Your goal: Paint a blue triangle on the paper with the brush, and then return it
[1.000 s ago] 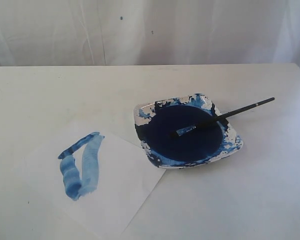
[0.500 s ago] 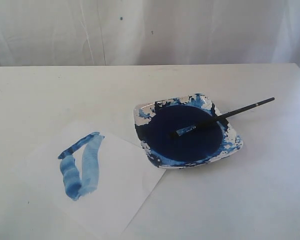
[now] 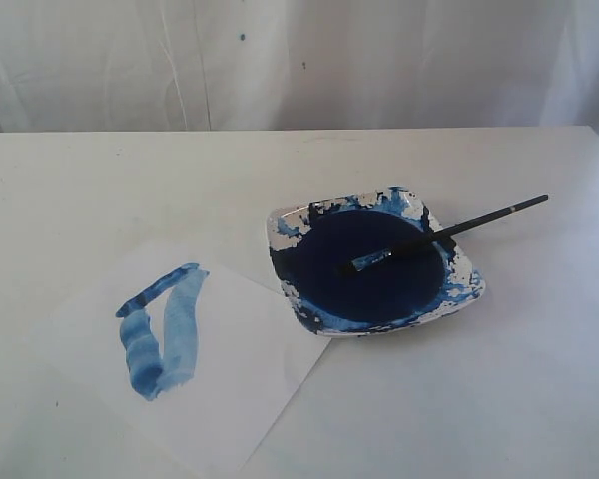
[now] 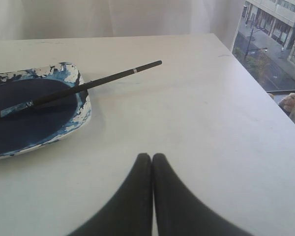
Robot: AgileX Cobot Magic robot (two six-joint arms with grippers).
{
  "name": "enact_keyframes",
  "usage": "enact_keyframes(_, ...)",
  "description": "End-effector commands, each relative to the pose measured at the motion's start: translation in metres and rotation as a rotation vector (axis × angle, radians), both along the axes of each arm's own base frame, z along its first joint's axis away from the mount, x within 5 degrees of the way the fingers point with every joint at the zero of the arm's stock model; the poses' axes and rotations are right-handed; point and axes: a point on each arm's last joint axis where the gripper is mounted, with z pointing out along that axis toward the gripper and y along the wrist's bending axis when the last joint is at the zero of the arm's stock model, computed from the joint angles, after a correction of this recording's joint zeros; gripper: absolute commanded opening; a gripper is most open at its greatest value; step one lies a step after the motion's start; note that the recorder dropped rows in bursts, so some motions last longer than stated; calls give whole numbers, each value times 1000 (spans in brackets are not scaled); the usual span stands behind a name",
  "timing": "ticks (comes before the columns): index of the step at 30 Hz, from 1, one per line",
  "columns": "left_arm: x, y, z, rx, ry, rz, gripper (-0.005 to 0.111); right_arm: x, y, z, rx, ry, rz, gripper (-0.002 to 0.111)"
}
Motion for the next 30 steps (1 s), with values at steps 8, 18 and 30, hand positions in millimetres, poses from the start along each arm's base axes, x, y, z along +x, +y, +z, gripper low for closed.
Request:
enact_keyframes(8, -2, -4, -4, -103, 41, -14, 0, 0, 0, -1, -10, -2, 4, 0)
enact_keyframes(18, -2, -5, -4, -121, 43, -16, 0, 0, 0, -1, -10, -2, 4, 0)
enact_keyframes(30, -2, -5, -3, -121, 41, -15, 0, 0, 0, -1, -10, -2, 4, 0)
